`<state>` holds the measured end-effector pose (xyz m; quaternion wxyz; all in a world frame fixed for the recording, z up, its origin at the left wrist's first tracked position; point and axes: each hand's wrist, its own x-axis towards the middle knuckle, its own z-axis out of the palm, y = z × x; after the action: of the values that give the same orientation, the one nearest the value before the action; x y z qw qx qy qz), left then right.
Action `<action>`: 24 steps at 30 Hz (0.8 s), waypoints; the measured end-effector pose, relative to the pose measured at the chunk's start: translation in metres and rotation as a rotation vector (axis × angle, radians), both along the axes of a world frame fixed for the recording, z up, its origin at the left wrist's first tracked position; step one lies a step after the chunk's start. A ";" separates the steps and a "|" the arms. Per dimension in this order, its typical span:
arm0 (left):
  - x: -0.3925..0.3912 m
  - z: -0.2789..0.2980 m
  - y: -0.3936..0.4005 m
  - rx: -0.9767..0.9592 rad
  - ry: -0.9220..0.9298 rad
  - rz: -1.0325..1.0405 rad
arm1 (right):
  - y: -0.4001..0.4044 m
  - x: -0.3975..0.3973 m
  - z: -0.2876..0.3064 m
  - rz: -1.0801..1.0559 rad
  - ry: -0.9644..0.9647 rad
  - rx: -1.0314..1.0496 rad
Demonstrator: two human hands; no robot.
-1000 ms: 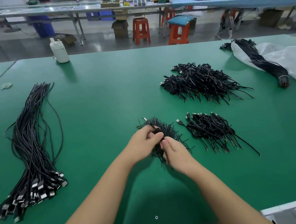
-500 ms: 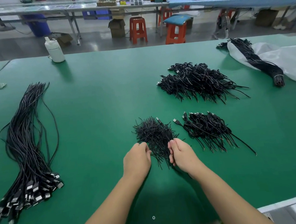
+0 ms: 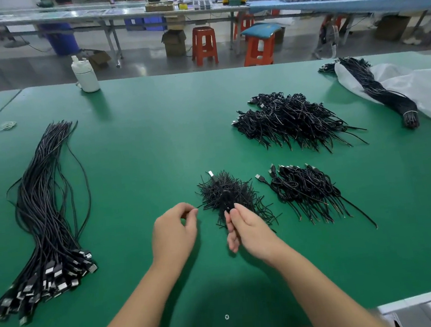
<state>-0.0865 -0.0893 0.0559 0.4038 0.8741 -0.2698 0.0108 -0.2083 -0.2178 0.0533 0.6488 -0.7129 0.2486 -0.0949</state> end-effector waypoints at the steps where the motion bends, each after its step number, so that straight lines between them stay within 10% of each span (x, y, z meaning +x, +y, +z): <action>1: -0.001 0.002 -0.004 -0.043 0.082 -0.019 | 0.005 0.002 0.001 0.029 0.000 0.001; 10: -0.018 0.005 -0.012 0.056 -0.101 -0.201 | 0.010 0.008 0.001 -0.048 -0.023 0.179; 18: -0.015 0.011 -0.010 0.108 -0.835 -0.396 | 0.004 0.005 0.013 -0.064 0.020 0.155; 24: -0.009 0.031 -0.015 0.133 -0.719 -0.687 | 0.004 0.003 0.022 0.081 0.111 0.144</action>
<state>-0.0952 -0.1039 0.0864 0.2092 0.6996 -0.6642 0.1604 -0.2056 -0.2138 0.0757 0.6870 -0.6781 0.2612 -0.0109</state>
